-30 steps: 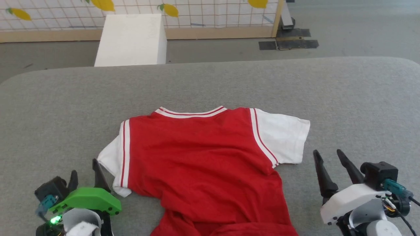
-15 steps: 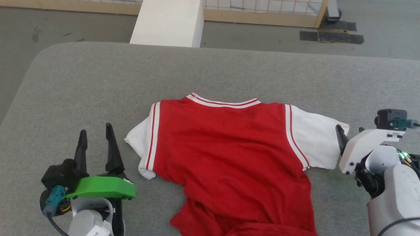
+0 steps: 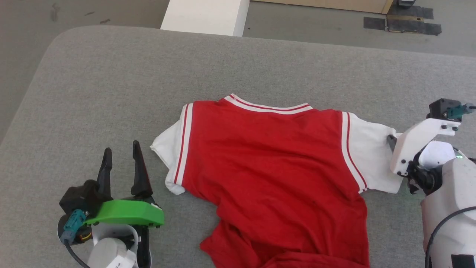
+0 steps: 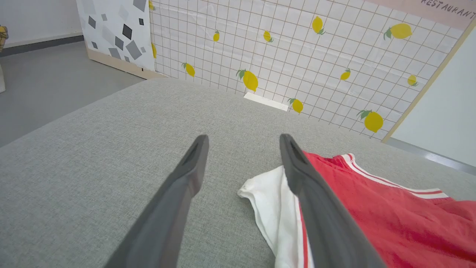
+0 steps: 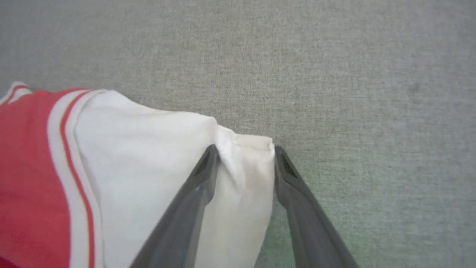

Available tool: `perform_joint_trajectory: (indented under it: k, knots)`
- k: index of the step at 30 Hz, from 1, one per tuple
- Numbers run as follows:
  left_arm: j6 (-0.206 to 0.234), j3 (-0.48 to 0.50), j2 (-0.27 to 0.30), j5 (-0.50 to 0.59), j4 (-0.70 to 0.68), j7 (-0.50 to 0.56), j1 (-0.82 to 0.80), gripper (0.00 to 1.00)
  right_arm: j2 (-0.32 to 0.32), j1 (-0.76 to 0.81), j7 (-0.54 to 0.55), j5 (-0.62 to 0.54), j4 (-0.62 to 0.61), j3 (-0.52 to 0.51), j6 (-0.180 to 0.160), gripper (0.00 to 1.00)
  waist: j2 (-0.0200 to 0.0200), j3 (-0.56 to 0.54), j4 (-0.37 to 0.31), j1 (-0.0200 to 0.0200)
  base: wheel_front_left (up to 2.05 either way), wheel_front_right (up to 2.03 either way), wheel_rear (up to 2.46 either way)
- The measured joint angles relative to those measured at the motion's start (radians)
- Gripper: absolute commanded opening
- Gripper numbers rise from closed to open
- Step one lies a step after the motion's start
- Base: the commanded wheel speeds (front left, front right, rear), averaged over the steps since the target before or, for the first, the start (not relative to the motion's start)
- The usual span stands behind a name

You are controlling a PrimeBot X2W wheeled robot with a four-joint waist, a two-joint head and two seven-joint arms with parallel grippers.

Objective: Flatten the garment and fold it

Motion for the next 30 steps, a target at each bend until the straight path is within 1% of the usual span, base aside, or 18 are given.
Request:
perform_joint_trajectory:
  k: [5,9,12,17,21,27,30]
  knots:
    - [-0.001,-0.007,0.0,0.001,0.025,0.0,-0.001,1.0,0.016,0.021,-0.064,0.002,-0.018,0.003,0.0,0.0,0.0,-0.016,-0.017,0.0,0.0,0.0,0.0]
    - [-0.001,-0.011,-0.001,0.003,0.067,0.0,0.001,1.0,0.021,0.096,-0.12,-0.007,-0.104,-0.06,0.0,0.0,0.0,-0.041,-0.032,0.0,0.0,0.0,0.0]
    - [-0.003,-0.009,-0.001,0.003,0.107,0.0,0.001,1.0,0.019,0.153,-0.131,-0.004,-0.177,-0.082,0.001,0.0,0.0,-0.055,-0.054,0.0,0.0,0.0,0.0]
    - [-0.007,-0.015,0.002,0.009,0.22,0.008,-0.018,1.0,0.019,0.235,-0.112,0.021,-0.279,-0.067,0.001,0.0,0.0,-0.073,-0.098,0.0,0.0,0.0,0.0]
    - [-0.005,-0.003,0.018,0.001,0.297,0.077,-0.105,1.0,0.019,0.269,-0.093,0.058,-0.332,-0.044,0.001,0.0,0.0,-0.079,-0.136,0.0,0.0,0.0,0.0]
    - [-0.003,0.008,0.052,-0.03,0.412,0.239,-0.261,1.0,0.019,0.278,-0.081,0.097,-0.367,0.007,0.001,0.0,0.0,-0.058,-0.182,0.0,0.0,0.0,0.0]
    - [0.008,0.01,0.065,-0.047,0.464,0.319,-0.318,1.0,0.019,0.278,-0.077,0.108,-0.373,0.033,0.001,0.0,0.0,-0.035,-0.198,0.0,0.0,0.0,0.0]
